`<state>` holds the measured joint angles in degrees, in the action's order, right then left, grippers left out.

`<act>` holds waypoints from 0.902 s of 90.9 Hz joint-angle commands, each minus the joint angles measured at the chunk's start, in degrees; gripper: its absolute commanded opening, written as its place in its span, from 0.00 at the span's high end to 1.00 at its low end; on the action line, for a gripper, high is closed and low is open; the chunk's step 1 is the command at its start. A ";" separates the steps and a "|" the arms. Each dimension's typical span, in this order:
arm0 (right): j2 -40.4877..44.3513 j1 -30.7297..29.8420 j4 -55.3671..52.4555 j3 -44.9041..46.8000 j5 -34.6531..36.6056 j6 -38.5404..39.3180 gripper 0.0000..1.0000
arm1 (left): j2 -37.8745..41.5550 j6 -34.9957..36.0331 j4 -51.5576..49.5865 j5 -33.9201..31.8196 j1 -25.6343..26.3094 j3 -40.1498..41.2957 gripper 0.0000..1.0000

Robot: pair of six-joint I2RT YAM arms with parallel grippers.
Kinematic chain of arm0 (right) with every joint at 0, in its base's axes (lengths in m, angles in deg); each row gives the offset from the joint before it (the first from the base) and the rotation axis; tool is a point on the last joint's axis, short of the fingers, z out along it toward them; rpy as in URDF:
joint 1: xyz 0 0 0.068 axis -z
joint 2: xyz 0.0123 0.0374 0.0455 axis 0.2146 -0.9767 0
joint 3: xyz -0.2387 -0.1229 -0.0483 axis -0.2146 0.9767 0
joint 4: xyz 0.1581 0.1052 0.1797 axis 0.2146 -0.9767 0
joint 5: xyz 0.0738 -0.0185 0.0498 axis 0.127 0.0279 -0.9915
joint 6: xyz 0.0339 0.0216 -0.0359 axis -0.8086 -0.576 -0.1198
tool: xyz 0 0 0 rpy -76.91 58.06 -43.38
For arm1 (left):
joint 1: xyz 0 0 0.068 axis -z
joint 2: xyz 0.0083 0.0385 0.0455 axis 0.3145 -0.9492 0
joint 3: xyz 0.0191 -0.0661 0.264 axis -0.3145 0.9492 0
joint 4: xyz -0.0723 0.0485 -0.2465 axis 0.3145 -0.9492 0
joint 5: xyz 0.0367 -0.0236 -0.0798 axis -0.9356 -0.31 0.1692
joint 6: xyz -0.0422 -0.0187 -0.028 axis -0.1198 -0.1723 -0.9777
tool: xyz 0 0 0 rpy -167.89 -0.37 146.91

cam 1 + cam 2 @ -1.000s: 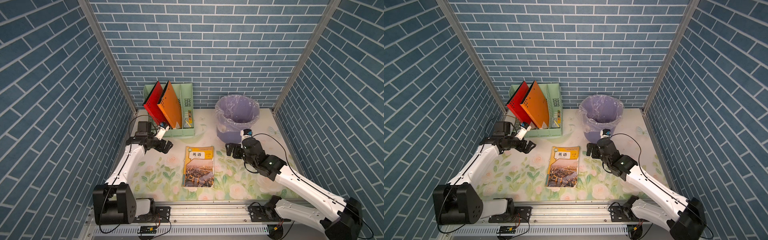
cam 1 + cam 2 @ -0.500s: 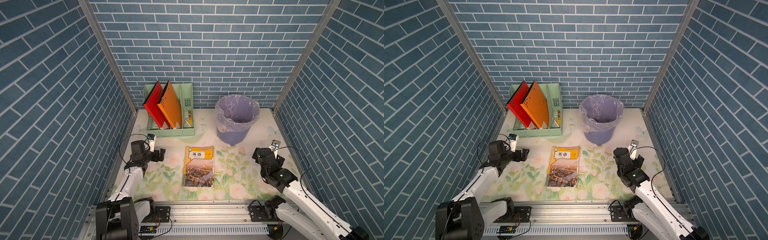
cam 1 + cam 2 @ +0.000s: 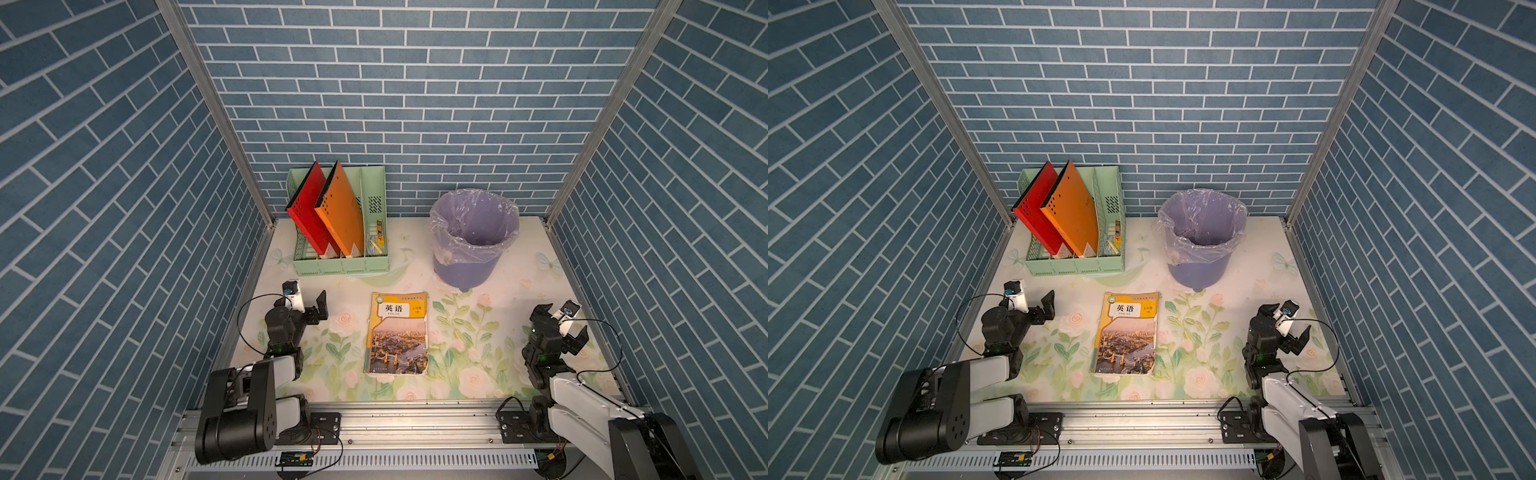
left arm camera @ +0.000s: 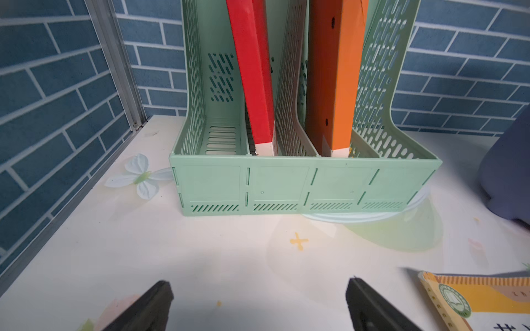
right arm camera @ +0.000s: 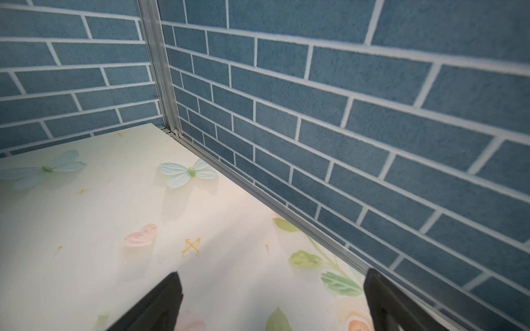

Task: Peel off the used sticky note
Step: Reset both arms

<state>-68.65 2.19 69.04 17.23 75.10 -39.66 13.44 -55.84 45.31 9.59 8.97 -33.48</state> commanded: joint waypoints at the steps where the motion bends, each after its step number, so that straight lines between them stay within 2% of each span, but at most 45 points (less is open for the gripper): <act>1: -6.01 1.15 14.45 -1.68 -6.80 6.10 0.00 | -4.88 -2.59 18.11 0.60 0.05 -0.55 0.00; 7: -9.92 1.40 18.21 -2.80 -11.58 7.57 0.00 | -7.68 -2.45 17.66 0.72 0.44 -2.17 0.00; 13: -14.49 1.42 21.95 -3.76 -14.75 8.62 0.00 | -6.96 -0.24 12.80 -2.84 2.98 -3.54 0.00; 22: -19.82 1.47 25.78 -5.46 -18.16 8.77 0.01 | -8.31 2.52 15.16 -6.49 5.87 -2.24 0.00; 28: -22.84 1.45 28.09 -5.91 -20.89 9.80 0.00 | -11.70 1.76 24.63 -8.22 6.21 0.51 0.00; 32: -24.47 1.49 30.58 -5.71 -22.94 10.85 0.01 | -9.88 2.13 20.78 -10.79 6.77 0.10 0.00; 37: -24.95 1.50 30.79 -5.21 -27.06 12.33 0.01 | -11.01 1.43 24.48 -12.05 6.94 1.02 0.00; 41: -25.12 1.50 33.23 -4.16 -30.70 13.56 0.01 | -10.04 1.74 22.82 -13.15 7.20 1.15 0.00; 50: -26.24 1.49 42.32 0.43 -35.45 15.14 0.01 | -10.19 1.28 27.48 -16.01 7.82 3.59 0.00; 59: -31.44 0.84 52.64 2.63 -39.51 18.18 0.00 | -10.70 1.22 31.01 -17.82 8.44 5.08 0.00; 67: -30.33 0.89 47.88 0.55 -40.03 17.83 0.01 | -10.62 0.93 27.65 -18.93 8.53 2.65 0.00; 76: -29.92 2.68 35.59 -6.16 -37.36 14.24 0.01 | -10.70 0.52 15.78 -19.27 8.54 -3.44 0.00; 82: -29.81 5.15 31.45 -7.35 -40.23 12.30 0.01 | -10.91 1.77 14.41 -18.43 9.16 -4.17 0.00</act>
<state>-98.73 4.45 107.40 14.43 37.70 -24.97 2.84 -55.12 66.03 -8.29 17.25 -34.90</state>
